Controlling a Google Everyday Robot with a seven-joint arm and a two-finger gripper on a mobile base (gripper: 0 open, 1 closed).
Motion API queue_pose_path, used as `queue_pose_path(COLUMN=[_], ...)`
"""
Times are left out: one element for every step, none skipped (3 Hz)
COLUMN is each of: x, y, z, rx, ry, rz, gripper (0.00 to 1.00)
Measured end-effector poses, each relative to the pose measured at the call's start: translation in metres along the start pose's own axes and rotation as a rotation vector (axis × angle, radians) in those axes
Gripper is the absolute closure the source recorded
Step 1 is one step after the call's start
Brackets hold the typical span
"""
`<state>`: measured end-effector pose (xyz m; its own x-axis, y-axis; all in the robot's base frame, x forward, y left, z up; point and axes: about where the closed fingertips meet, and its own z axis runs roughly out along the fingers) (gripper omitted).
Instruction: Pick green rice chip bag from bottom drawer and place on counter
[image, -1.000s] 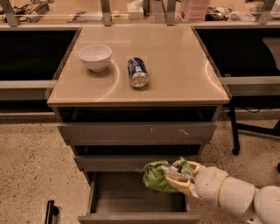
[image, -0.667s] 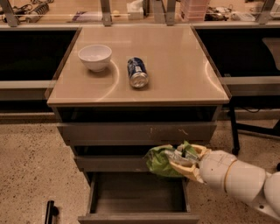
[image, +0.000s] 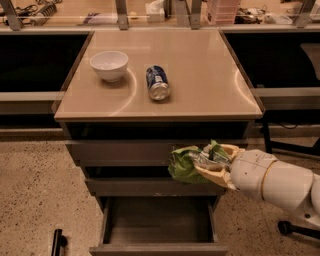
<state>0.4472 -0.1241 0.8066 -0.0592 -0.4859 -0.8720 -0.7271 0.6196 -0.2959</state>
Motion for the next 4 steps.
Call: queue_pose_path(x=[-0.008, -0.021, -0.046, -0.078], y=[-0.002, -0.023, -0.056, -0.096], z=[-0.003, -0.010, -0.020, -0.033], rx=[-0.024, -0.086, -0.169, -0.183], ry=[-0.051, -0.153, -0.225, -0.248], rz=[0.006, -0.005, -0.044, -0.103], gripper=[1.00, 1.00, 1.00, 1.00])
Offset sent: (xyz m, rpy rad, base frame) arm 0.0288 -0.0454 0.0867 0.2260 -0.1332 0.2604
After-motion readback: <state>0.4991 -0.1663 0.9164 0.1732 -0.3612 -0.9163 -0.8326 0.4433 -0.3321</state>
